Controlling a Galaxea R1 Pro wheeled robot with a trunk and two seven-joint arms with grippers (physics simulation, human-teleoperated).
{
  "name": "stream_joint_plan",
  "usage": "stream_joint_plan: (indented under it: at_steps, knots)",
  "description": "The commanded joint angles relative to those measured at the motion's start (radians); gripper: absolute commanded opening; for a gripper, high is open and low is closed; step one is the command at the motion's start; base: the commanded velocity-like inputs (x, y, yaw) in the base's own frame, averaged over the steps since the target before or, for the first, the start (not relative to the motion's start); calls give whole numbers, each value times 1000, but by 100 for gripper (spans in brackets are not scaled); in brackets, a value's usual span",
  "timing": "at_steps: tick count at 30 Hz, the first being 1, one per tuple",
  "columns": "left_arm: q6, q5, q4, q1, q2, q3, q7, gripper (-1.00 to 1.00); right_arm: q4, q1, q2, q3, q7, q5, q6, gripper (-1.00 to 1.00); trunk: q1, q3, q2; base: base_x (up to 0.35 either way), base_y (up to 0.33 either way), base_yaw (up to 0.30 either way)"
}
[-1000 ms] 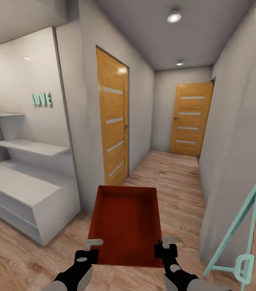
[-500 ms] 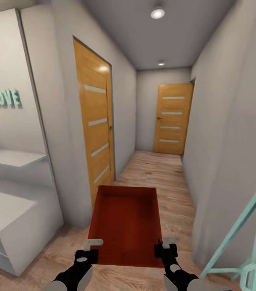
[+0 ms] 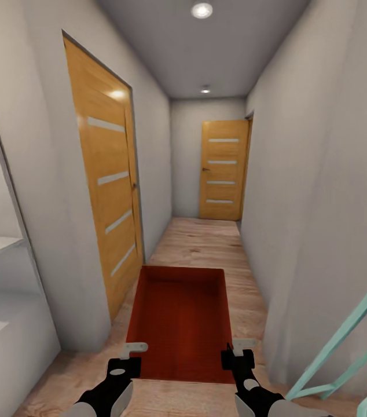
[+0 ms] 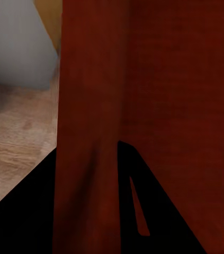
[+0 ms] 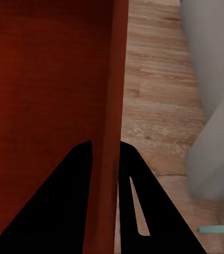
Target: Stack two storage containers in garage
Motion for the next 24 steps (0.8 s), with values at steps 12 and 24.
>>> stream_joint_plan:
  at_steps: [12, 24]
  knots:
    - [1, 16, 23, 0, 1, -3, 11, -100, 0, -2, 1, -71, -8, -21, -47, -100, 1, -1, -1, 317, 185, -285]
    - [1, 16, 22, 0, 1, -3, 11, -100, 0, -3, 1, -71, -8, -23, -47, -100, 1, -1, -1, 317, 160, -64]
